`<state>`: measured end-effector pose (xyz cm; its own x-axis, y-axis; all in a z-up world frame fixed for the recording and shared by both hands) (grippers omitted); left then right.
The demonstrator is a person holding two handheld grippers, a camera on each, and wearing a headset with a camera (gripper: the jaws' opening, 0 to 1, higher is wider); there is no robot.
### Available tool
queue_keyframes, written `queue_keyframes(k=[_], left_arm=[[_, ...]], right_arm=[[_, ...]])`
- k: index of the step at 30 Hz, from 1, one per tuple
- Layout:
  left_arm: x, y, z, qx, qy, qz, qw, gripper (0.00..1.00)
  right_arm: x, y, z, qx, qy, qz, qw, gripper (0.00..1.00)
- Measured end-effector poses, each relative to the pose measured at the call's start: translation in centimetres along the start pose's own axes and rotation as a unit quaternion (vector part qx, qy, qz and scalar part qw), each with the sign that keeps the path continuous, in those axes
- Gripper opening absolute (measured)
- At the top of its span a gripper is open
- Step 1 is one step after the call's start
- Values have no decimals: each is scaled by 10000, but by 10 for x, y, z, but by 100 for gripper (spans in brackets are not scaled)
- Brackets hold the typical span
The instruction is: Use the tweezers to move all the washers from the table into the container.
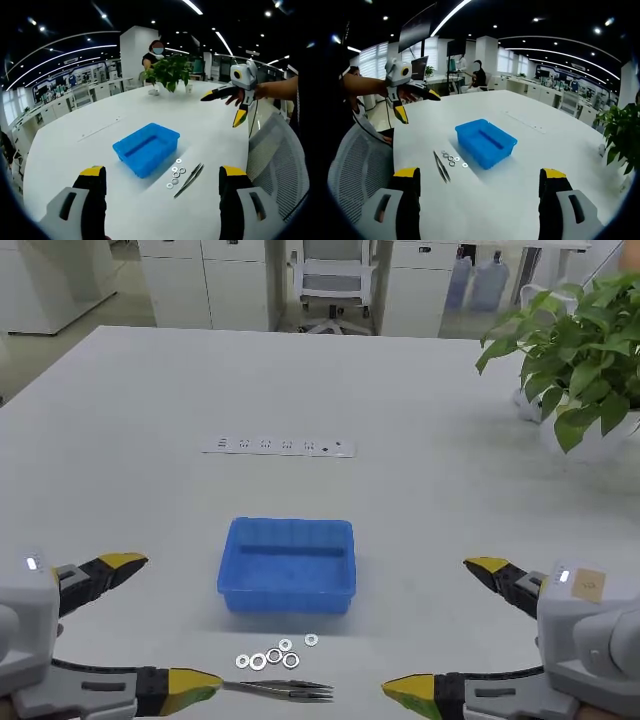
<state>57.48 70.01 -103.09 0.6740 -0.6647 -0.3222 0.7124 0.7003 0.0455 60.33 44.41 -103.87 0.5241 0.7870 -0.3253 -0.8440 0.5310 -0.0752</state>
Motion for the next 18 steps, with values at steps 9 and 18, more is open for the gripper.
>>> queue_keyframes(k=[9,18], left_arm=[[-1,0,0,0,-15,14,10000,99],[0,0,1,11,-27,13,10000,99]], right_arm=[[0,1,1,-4,-13,8,10000,100],[0,0,1,-12,-16,6,10000,100]])
Point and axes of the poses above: the centre of the closed fingertips' face, and the gripper's own axes: x roughly forward along the fingers, y roughly to its left, z roughly out of its top, the point moved 4 cm from there along -x, roughly backward along the fingers, and after that the axes turned 9 degrees about -y, right-handed, at the moved point
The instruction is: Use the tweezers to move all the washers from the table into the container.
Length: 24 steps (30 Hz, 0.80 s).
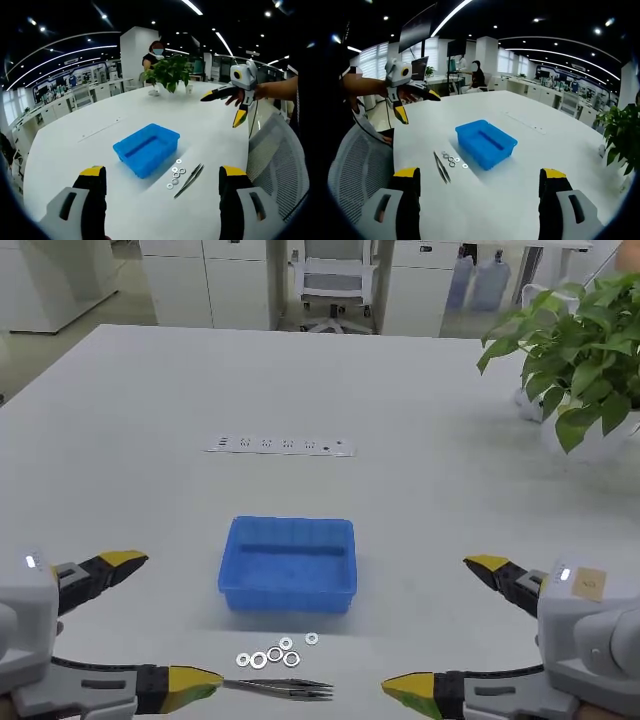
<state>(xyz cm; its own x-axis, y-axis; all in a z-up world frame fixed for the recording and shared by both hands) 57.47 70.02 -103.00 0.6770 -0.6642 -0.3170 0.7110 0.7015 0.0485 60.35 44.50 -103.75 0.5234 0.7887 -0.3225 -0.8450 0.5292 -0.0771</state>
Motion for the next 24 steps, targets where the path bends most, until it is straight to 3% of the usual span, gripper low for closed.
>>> queue_keyframes(k=[24], left_arm=[[1,-1,1,23,17,-15,10000,99]], right_arm=[[-1,-1,0,-11,15,10,10000,100]])
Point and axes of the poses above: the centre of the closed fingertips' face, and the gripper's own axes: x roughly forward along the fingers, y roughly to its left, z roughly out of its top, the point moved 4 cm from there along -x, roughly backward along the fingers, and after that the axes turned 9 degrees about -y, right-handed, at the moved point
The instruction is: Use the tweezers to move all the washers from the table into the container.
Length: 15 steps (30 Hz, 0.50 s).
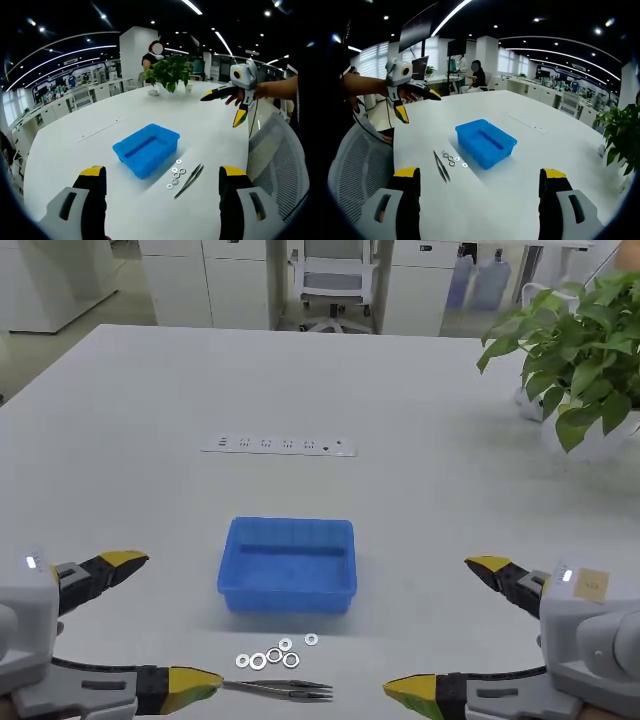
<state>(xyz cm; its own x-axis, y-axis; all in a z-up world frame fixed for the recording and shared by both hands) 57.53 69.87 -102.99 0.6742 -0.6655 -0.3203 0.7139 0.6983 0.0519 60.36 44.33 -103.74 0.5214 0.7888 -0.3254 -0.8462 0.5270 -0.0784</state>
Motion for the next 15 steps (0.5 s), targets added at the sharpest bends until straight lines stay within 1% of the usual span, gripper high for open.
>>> queue_keyframes(k=[9,10,11,12,15], left_arm=[[0,-1,0,30,29,-3,10000,98],[0,-1,0,89,46,-5,9999,97],[0,-2,1,251,41,-8,9997,95],[1,-3,1,289,52,-26,9996,95],[3,-4,1,238,71,-78,9997,95]], right_arm=[[2,1,-1,-24,9,49,10000,100],[2,1,0,-38,3,69,10000,99],[3,3,1,-61,-9,103,9999,98],[4,3,2,-71,-40,123,9999,98],[9,6,2,-102,-12,206,9997,97]])
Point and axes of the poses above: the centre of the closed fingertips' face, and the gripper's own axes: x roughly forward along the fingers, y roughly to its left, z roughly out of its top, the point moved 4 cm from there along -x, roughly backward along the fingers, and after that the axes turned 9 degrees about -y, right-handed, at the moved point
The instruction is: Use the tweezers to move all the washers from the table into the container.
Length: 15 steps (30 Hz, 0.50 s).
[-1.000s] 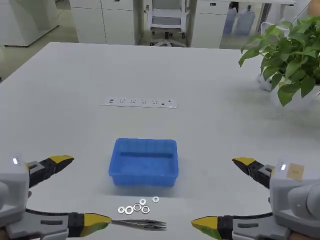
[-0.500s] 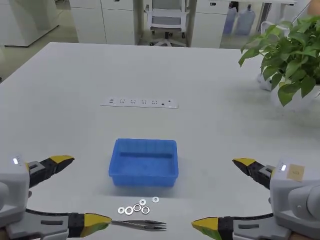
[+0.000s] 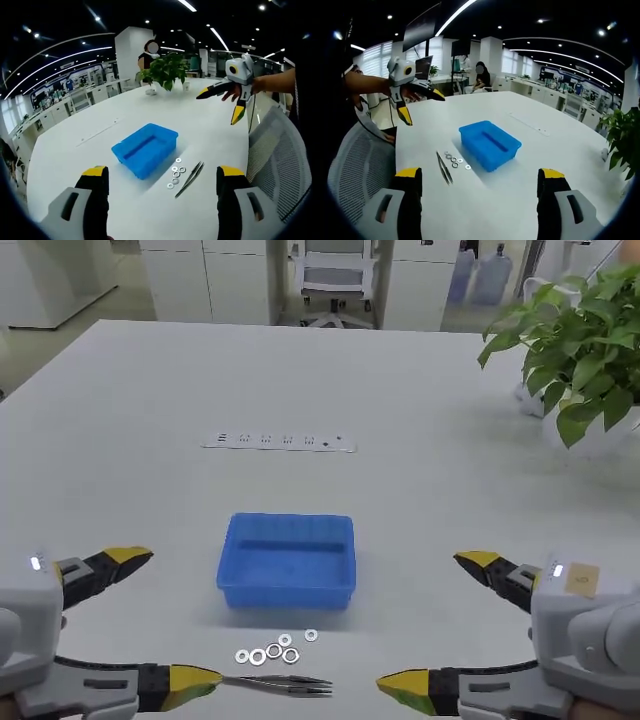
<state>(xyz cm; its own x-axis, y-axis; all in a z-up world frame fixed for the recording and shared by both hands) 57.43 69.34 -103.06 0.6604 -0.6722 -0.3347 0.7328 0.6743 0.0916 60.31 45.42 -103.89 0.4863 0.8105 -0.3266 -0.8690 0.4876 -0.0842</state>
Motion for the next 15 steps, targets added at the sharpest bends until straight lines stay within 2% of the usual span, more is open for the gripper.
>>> queue_keyframes(k=[15], left_arm=[[11,-12,-15,11,256,-338,9991,87]], right_arm=[[23,24,-15,-311,406,676,9964,84]])
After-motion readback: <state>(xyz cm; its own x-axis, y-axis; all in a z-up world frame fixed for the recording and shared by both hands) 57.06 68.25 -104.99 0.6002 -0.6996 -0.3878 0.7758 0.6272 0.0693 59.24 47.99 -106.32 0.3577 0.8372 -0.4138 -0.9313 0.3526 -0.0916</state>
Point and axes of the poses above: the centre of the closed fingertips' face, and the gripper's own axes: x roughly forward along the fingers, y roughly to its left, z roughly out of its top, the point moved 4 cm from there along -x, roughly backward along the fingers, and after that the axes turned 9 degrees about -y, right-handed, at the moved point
